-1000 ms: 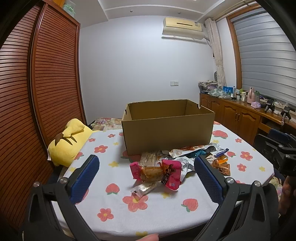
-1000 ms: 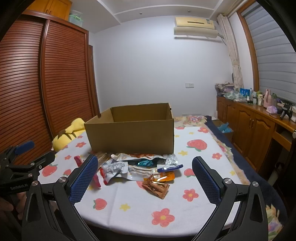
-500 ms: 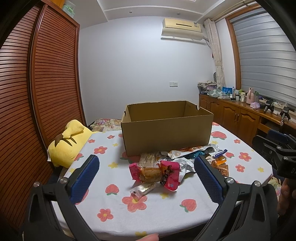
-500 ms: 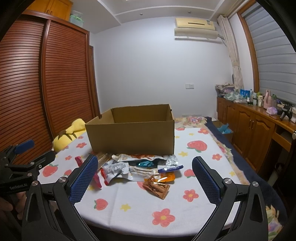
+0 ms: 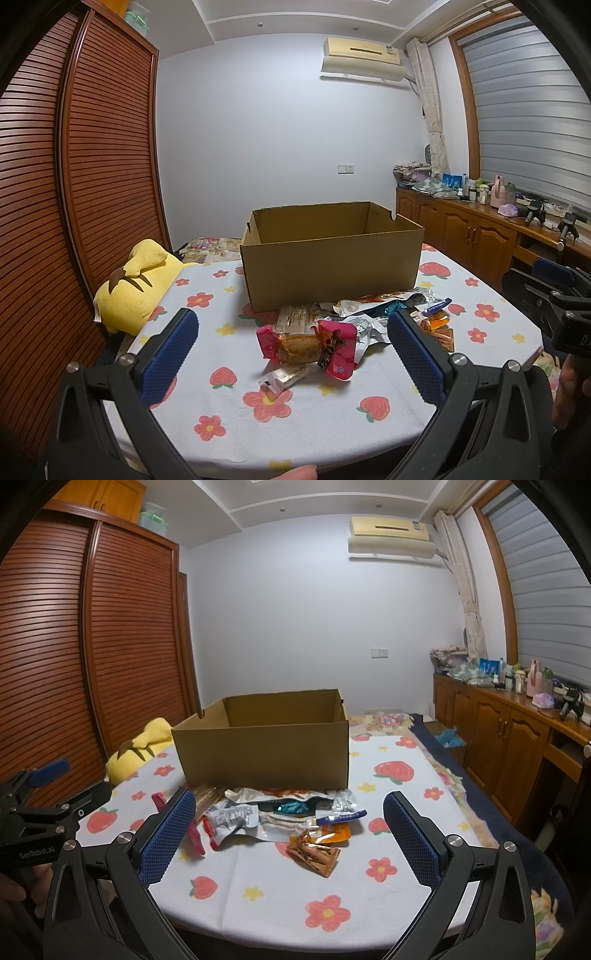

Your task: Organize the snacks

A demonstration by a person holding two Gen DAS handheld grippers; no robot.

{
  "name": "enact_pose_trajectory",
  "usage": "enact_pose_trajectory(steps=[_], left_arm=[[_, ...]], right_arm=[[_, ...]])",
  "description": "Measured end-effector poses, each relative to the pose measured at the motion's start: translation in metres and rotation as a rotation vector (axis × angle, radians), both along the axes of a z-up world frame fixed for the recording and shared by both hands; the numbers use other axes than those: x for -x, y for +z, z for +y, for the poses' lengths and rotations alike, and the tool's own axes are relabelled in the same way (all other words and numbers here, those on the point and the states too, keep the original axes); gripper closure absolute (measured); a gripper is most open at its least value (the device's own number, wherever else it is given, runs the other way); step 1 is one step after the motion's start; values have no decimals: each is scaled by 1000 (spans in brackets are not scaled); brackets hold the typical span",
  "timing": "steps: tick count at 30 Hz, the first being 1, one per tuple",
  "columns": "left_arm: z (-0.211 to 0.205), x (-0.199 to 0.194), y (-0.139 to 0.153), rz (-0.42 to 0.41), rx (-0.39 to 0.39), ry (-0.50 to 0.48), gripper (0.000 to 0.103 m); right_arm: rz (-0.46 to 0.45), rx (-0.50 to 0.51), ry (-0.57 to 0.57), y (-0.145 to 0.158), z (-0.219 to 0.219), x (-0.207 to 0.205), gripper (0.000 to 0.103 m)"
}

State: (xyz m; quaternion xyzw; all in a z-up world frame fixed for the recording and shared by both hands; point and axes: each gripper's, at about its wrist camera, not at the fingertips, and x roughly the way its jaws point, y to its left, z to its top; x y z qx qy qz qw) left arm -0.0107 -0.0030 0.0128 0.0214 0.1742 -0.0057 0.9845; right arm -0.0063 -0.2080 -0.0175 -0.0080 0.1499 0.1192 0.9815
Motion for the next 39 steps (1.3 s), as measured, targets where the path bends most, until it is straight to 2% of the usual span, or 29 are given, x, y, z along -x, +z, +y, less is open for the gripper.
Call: enact_pose_trajectory(steps=[12, 19, 24, 32, 39], left_arm=[[3, -6, -11, 36, 14, -9, 0], [16, -26, -33, 95, 41, -21, 0], [20, -43, -46, 127, 31, -41, 0], [22, -71, -57, 179, 14, -66, 0], [28, -98, -63, 250, 35, -92, 1]], right_arm=[[16, 5, 7, -3, 1, -3, 0], [61, 42, 3, -21, -6, -21, 0], [107, 47, 18, -32, -15, -35, 1], [179, 55, 41, -45, -26, -55, 2], [205, 63, 45, -51, -27, -62, 2]])
